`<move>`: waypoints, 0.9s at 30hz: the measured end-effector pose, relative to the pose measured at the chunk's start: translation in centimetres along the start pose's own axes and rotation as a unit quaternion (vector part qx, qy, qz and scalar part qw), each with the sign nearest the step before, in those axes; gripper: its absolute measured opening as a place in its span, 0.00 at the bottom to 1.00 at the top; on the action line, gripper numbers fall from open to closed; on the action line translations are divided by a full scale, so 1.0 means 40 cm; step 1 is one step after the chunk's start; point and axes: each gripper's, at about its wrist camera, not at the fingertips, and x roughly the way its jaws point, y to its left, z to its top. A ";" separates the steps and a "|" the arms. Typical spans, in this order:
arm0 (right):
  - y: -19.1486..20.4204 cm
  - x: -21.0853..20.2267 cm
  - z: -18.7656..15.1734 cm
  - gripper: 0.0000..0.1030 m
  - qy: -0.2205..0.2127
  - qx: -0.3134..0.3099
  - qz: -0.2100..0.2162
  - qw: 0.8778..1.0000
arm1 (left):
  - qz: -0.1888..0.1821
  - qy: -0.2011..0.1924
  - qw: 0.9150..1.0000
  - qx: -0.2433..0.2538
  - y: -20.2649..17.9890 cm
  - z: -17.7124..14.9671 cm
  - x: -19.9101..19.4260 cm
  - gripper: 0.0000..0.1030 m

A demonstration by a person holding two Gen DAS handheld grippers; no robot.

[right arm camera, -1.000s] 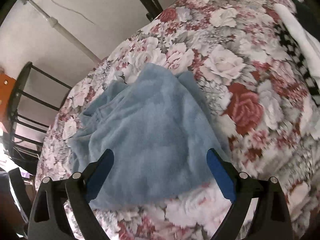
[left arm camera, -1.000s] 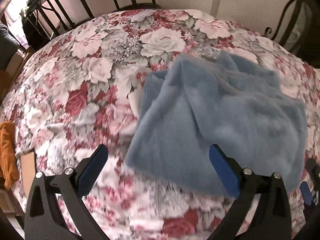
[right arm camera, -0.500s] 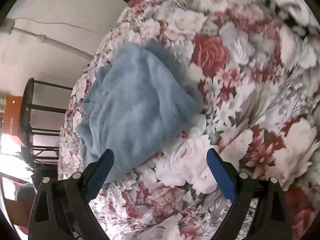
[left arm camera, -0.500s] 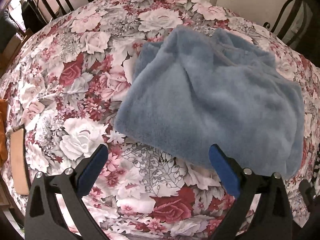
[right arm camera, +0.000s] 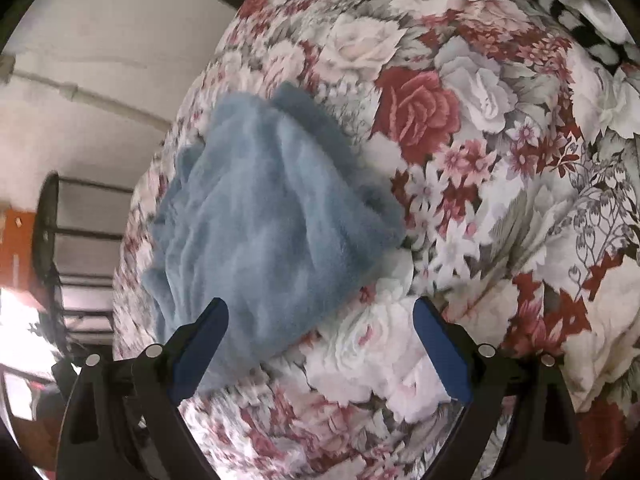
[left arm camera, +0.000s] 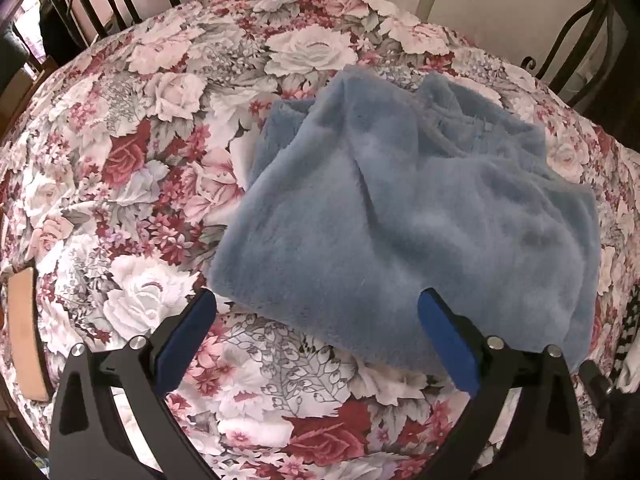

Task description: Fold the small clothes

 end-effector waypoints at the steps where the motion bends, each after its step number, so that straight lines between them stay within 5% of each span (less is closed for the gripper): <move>1: -0.009 -0.005 0.008 0.86 -0.010 0.011 0.010 1.000 | -0.001 0.006 1.000 0.000 -0.001 0.001 0.010 0.95; 11: -0.058 -0.011 0.048 0.80 -0.034 0.072 0.058 0.995 | 0.016 0.030 0.999 0.026 -0.042 -0.006 0.055 0.95; 15: -0.071 0.021 0.072 0.80 -0.023 0.093 0.060 0.994 | 0.014 0.036 0.999 0.019 -0.041 -0.005 0.066 0.95; 19: -0.112 0.081 0.100 0.80 0.010 0.151 0.109 0.982 | 0.017 0.036 0.999 0.019 -0.047 -0.003 0.076 0.95; 23: -0.143 0.131 0.117 0.92 0.011 0.192 0.156 0.969 | 0.027 0.031 0.999 0.029 -0.069 0.006 0.083 0.95; 27: -0.107 0.144 0.112 0.97 0.007 0.129 0.132 0.983 | 0.031 0.025 0.999 0.025 -0.092 0.029 0.090 0.95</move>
